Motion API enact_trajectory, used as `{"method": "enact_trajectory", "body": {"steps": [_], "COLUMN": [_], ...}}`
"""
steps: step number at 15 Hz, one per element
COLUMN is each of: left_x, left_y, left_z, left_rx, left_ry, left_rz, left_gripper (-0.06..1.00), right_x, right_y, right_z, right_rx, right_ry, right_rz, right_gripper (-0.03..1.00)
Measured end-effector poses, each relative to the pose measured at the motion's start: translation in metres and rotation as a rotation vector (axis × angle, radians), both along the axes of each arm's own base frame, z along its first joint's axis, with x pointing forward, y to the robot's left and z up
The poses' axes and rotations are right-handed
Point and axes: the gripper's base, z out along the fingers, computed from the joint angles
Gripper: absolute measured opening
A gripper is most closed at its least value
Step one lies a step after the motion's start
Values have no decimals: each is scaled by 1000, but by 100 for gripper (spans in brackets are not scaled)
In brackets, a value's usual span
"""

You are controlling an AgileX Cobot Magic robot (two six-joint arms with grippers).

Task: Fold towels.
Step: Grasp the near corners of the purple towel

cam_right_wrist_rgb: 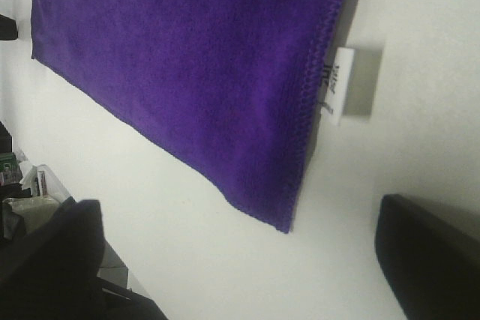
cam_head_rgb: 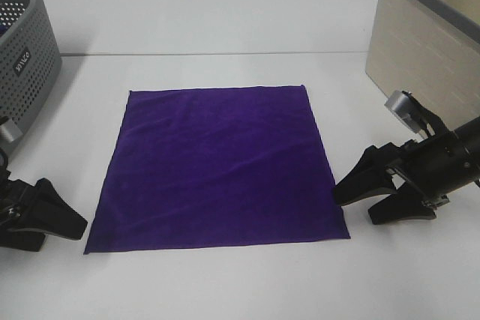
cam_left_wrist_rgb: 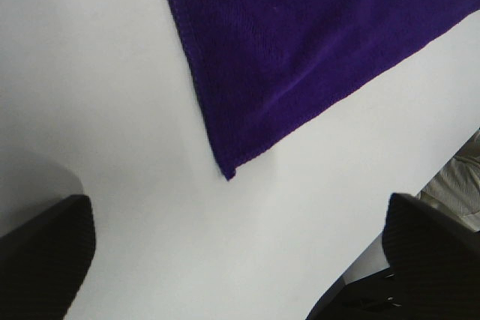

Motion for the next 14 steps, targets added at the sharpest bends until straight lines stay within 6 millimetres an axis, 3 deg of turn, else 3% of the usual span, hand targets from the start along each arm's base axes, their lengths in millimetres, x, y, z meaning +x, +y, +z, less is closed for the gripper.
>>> {"method": "enact_trajectory", "body": {"steps": [14], "left_x": [0], "left_y": [-1], "left_z": [0], "left_rx": [8], "left_ry": [-5], "left_rz": [-16], "left_gripper": [97], "right_x": [1], "right_y": [-1], "right_z": [-1], "right_rx": [-8], "right_ry": [19], "right_rz": [-32], "right_gripper": [96]}}
